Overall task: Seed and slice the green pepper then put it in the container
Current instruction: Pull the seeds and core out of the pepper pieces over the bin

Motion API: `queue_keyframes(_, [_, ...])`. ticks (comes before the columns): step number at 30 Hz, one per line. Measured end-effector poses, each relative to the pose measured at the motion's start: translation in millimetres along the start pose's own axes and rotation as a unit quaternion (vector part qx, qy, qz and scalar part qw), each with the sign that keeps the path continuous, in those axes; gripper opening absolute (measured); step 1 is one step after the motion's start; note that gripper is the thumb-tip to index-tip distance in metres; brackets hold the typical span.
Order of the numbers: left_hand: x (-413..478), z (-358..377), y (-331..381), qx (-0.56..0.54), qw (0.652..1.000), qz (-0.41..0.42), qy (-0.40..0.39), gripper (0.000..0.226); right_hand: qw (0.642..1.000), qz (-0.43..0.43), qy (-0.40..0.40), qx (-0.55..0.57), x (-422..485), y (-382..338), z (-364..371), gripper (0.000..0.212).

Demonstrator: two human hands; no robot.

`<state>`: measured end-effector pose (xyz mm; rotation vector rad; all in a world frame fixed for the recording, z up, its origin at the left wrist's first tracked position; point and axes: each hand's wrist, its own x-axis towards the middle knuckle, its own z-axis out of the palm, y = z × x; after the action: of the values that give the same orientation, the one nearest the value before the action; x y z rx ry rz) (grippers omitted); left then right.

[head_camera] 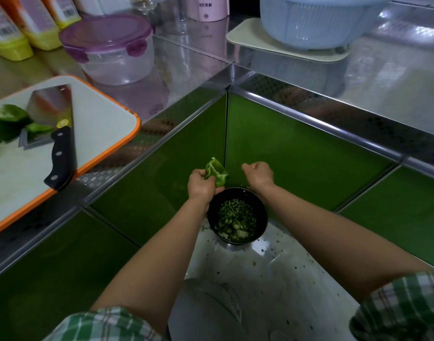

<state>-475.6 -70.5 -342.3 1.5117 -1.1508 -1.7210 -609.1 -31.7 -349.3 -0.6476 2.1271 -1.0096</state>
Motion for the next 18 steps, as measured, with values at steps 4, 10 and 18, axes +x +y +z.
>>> queue_keyframes(4, [0.3,0.4,-0.2,0.009,1.0,0.008,0.008,0.021,0.992,-0.04,-0.026,-0.12,2.0,8.3,-2.2,0.023])
queue_keyframes(10, [0.8,4.6,-0.6,0.026,1.0,0.012,0.001,0.025,0.962,-0.244,-0.048,-0.11,-9.7,-4.1,5.3,0.01])
queue_keyframes(18, [2.9,4.7,-2.2,0.087,0.995,0.039,-0.01,0.018,0.821,-0.401,-0.04,-0.404,-19.3,0.6,3.7,0.018])
